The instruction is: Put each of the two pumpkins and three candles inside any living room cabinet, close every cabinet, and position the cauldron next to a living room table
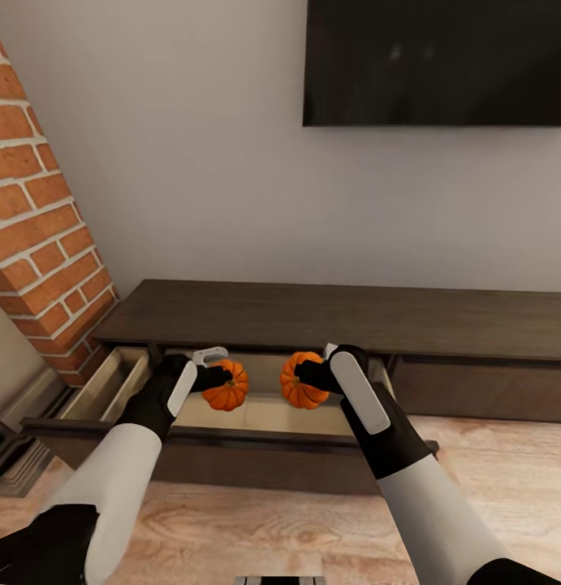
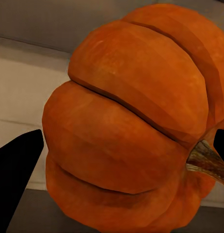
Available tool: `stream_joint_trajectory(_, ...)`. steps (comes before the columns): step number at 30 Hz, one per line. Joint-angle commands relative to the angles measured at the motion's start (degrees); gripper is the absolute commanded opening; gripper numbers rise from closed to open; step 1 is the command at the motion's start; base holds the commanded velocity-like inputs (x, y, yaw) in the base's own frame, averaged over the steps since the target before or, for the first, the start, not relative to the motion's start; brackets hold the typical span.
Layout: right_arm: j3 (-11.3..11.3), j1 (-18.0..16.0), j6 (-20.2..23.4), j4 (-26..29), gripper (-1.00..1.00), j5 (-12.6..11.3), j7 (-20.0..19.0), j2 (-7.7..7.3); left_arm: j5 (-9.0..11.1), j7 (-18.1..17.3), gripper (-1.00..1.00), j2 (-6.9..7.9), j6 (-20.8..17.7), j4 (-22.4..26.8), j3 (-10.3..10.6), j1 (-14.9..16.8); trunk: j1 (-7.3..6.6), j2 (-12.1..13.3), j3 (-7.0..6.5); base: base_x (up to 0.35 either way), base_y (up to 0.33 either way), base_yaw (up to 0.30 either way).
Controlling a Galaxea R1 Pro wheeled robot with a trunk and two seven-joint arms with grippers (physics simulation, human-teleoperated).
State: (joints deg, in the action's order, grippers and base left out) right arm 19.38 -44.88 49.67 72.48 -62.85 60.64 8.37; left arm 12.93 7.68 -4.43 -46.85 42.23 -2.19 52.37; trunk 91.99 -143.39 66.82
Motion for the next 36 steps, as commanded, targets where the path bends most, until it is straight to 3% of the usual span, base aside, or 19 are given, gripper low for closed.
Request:
stream_joint_trajectory(1, 0.02, 0.00, -0.10, -0.02, -1.00, 0.01, -0.03, 0.01, -0.01, 0.06, -1.00, -0.09, 0.27, -0.01, 0.00, 0.01, 0.02, -0.02, 0.22, 0.000, 0.000, 0.000)
stream_joint_trajectory(22, 0.39, 0.02, -0.10, 0.03, -1.00, 0.08, -0.03, -0.02, -0.01, -0.01, -1.00, -0.50, 2.37, -0.05, 0.00, 0.01, 0.56, -0.30, 4.88, 0.000, 0.000, 0.000)
stream_joint_trajectory(32, 0.45, 0.03, -0.59, 0.03, -1.00, 0.25, 0.00, -0.02, 0.02, -0.04, -1.00, -0.74, 4.33, -0.05, -0.01, 0.01, 0.56, -0.30, 4.88, 0.000, 0.000, 0.000)
stream_joint_trajectory(36, 0.56, 0.05, -2.50, 0.03, -1.00, 2.01, -0.01, -0.05, -0.06, 0.04, -1.00, -1.34, 4.39, -0.05, 0.06, 0.01, 0.56, -0.30, 4.88, 0.098, 0.000, 0.000)
